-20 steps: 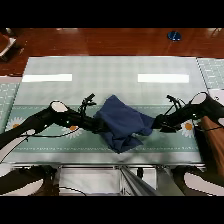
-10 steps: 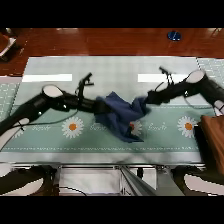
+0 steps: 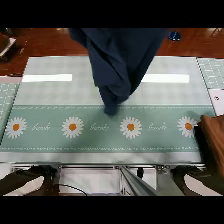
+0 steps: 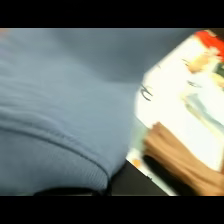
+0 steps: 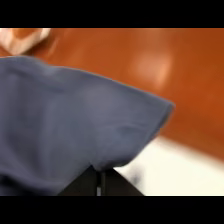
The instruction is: Fold the shirts.
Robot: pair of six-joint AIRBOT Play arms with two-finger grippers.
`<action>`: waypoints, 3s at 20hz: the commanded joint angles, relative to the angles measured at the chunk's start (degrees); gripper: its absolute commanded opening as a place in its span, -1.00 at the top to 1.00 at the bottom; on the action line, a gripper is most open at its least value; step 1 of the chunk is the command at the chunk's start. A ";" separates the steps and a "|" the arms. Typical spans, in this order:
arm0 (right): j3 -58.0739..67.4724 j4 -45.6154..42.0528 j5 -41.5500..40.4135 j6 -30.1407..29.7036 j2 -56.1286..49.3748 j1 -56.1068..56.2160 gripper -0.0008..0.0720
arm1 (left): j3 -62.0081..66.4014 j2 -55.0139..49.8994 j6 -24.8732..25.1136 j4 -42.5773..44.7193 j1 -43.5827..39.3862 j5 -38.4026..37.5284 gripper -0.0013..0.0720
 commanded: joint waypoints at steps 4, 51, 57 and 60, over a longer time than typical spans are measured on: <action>5.03 -15.67 0.09 0.72 17.66 0.02 0.92 | 11.58 11.89 -6.67 14.29 0.81 -5.75 0.90; -79.56 7.43 5.84 -1.46 3.04 -24.50 -0.69 | -38.62 -24.24 2.67 13.07 8.87 -5.14 -0.95; -88.76 5.86 8.59 -1.44 4.59 -21.18 -0.69 | -38.60 -29.94 7.58 9.25 2.71 -6.93 0.70; -91.32 5.57 6.99 -0.44 4.59 -12.00 -0.69 | -38.60 -30.34 9.29 9.27 2.58 -8.20 0.90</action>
